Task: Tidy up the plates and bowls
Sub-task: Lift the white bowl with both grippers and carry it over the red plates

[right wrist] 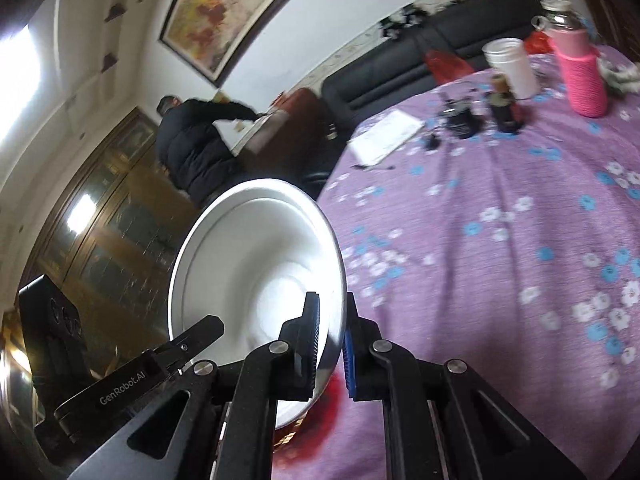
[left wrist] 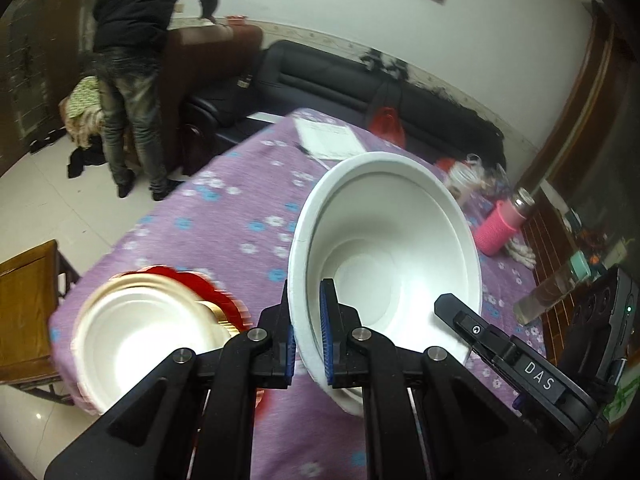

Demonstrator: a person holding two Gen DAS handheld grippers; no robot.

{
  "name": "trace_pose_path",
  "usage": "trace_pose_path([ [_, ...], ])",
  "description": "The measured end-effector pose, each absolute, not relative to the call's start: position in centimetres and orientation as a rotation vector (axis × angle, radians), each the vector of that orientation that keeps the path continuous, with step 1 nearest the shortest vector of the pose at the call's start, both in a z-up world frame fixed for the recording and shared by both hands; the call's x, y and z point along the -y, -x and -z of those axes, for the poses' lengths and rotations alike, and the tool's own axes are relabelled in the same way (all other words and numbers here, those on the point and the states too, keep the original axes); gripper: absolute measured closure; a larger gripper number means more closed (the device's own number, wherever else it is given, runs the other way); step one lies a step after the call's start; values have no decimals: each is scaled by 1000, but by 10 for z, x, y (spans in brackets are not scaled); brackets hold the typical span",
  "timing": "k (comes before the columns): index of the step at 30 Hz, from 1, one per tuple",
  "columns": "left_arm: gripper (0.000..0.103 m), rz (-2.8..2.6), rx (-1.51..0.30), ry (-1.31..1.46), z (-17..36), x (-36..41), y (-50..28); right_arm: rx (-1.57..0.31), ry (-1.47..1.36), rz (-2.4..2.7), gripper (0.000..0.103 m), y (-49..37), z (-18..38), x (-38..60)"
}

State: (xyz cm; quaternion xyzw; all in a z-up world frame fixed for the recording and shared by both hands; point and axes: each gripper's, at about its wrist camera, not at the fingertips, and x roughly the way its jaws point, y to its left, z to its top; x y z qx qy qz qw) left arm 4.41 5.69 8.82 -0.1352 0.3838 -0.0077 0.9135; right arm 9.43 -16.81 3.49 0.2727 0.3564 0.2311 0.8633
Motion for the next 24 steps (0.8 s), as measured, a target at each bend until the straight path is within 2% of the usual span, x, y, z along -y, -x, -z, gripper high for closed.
trace_pose_path([
  [12, 95, -118, -774, 310, -85, -129, -11, -802, -462, -637, 93, -74, -40, 57],
  [24, 94, -153, -812, 335, -61, -152, 0, -858, -398, -681, 93, -67, -28, 23],
])
